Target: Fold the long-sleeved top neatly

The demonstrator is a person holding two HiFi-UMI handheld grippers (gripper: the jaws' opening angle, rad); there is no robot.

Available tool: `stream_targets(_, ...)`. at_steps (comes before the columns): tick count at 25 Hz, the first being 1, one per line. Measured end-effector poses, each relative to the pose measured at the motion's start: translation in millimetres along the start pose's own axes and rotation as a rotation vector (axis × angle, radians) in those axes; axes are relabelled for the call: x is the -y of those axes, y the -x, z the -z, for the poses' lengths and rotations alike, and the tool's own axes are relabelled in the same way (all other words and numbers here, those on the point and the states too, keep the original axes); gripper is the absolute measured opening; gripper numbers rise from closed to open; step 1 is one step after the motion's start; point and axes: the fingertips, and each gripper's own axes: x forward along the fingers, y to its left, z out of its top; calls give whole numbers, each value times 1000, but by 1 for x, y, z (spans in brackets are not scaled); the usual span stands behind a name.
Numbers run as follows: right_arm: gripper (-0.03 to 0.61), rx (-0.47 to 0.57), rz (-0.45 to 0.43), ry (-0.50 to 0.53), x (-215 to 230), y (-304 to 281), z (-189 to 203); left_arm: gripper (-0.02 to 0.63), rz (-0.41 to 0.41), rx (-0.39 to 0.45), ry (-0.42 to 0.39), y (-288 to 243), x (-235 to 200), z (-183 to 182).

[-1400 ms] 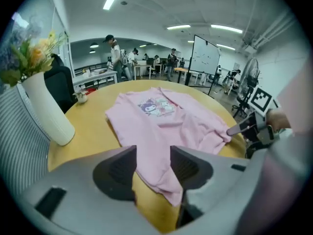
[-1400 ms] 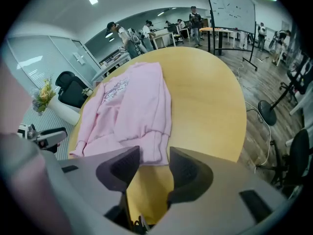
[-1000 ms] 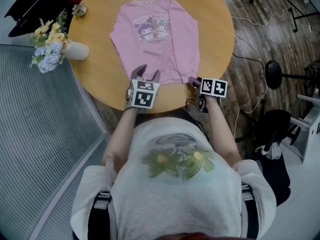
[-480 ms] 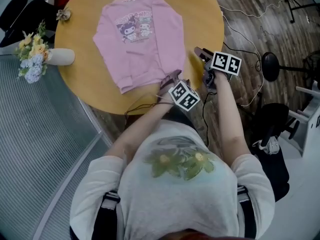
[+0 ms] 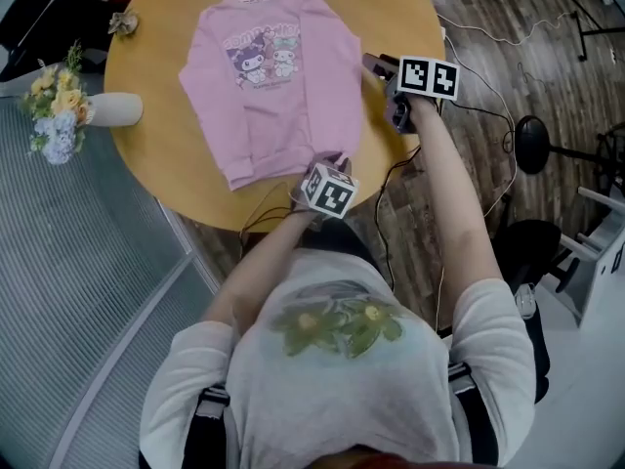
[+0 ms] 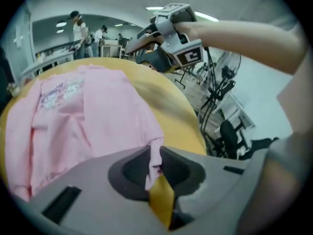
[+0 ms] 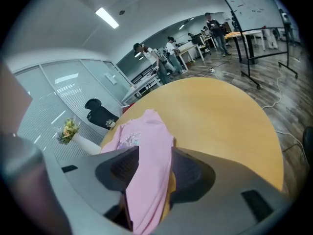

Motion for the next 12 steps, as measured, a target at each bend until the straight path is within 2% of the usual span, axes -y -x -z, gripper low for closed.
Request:
stream_targets(2,204,-26,-9,50,-6,-25,-18,60,78,24,88,7,-2,0)
stream_targets(7,204,-73,-2,166,-10,-86,-62,58,153,73,98,17,-4,-1)
stream_targets(12,204,-96,66,122,21,-127,-77,55,231,151,208,43,-13,-13)
